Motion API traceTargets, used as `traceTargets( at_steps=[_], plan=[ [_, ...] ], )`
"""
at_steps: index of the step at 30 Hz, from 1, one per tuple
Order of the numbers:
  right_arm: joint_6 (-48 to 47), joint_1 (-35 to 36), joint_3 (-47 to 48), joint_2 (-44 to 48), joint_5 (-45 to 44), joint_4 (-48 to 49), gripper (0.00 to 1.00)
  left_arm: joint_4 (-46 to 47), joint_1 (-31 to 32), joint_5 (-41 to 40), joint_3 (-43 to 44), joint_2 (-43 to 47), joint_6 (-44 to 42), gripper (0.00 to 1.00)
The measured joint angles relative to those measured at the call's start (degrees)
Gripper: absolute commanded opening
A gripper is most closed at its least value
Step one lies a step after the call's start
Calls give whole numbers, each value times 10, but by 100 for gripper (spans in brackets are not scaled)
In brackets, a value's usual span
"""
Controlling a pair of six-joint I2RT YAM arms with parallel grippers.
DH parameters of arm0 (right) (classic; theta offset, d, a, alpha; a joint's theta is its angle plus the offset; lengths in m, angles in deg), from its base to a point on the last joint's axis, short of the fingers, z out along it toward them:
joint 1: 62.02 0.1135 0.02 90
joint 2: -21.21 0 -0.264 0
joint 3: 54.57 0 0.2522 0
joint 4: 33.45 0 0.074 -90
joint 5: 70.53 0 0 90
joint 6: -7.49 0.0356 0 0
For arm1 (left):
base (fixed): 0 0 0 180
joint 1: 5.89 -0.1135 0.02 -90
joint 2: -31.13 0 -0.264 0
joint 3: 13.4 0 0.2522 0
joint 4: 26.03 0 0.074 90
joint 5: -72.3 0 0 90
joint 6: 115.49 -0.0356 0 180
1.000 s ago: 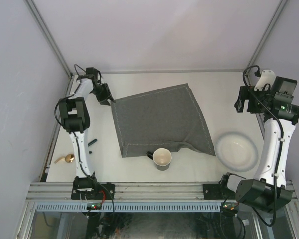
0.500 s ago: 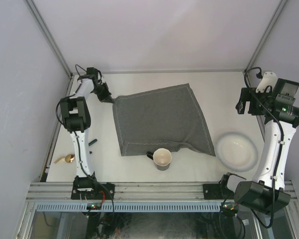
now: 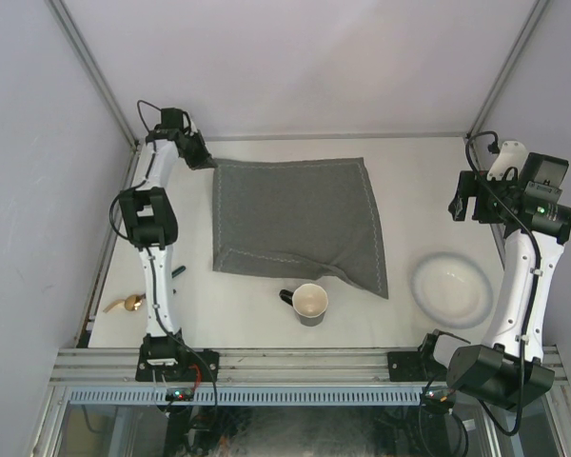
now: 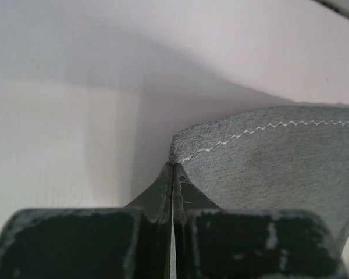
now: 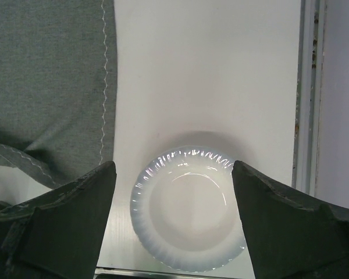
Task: Set the dinner table for one person
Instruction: Flatten out the napkin at the center of the board.
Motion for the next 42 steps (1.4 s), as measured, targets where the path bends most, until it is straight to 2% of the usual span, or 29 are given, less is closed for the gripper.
traceTargets(
  at_steps=[3,4,8,9,10,14,16,18,20,22,23,28,31,36,42],
  plan=[
    [0,0,0,0,0,0,81,14,2,0,30,-19,0,1],
    [0,0,0,0,0,0,81,20,2,0,38,-25,1,7],
    [2,0,0,0,0,0,81,38,3,1,46,-44,4,52],
    [2,0,0,-1,0,0,81,41,3,2,46,-46,3,59],
    [3,0,0,-1,0,0,81,44,3,3,46,-48,7,61],
    [6,1,0,-8,0,1,81,47,4,18,42,-43,4,59],
    [11,3,0,-11,0,2,81,54,4,23,2,-12,-6,56],
    [14,9,0,-12,-1,4,81,52,4,26,-62,42,-21,50],
    [17,15,0,-12,-2,7,81,35,4,20,-123,112,-46,40],
    [18,21,0,-12,-2,7,81,12,4,13,-177,195,-80,35],
    [19,23,0,-12,-2,8,81,6,4,12,-183,208,-83,34],
    [19,24,-8,-7,-2,10,81,-4,0,14,-335,339,-139,33],
    [21,26,-11,-5,-1,10,81,-17,-5,24,-408,345,-162,32],
    [26,32,-11,-5,1,10,81,-44,-8,47,-479,316,-185,31],
    [30,40,-18,0,3,13,81,-51,-7,77,-495,313,-203,31]
  ],
)
